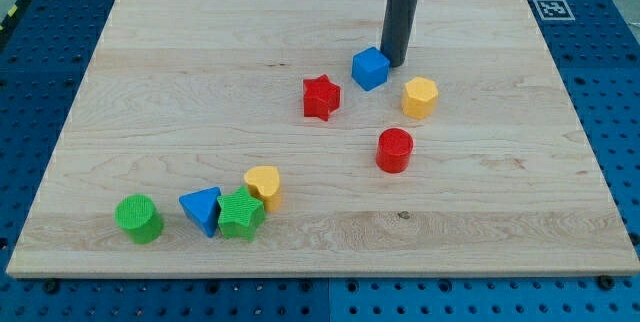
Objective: Push the green circle towards the top center
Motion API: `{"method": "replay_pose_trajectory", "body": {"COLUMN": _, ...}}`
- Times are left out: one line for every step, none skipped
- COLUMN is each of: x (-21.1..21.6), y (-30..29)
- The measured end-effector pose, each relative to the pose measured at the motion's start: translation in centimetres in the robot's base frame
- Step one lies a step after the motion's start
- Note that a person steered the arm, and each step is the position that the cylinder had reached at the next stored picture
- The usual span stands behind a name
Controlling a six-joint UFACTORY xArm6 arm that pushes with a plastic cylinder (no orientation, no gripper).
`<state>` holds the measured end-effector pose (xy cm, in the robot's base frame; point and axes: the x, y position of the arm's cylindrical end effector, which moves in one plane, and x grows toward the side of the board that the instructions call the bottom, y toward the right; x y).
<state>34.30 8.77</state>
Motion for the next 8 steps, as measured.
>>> {"method": "replay_pose_trajectory", "body": {"x": -3.6, "y": -3.7}}
{"method": "replay_pose_trajectory", "body": {"x": -4.0, "y": -13.2}}
{"method": "replay_pose_trajectory", "body": {"x": -2.2, "y": -23.8}}
{"method": "replay_pose_trajectory", "body": {"x": 1.4, "y": -33.6}}
{"method": "replay_pose_trajectory", "body": {"x": 4.3, "y": -39.0}}
{"method": "replay_pose_trajectory", "body": {"x": 12.0, "y": -39.1}}
{"method": "replay_pose_trajectory", "body": {"x": 22.4, "y": -38.1}}
{"method": "replay_pose_trajectory", "body": {"x": 27.4, "y": -36.9}}
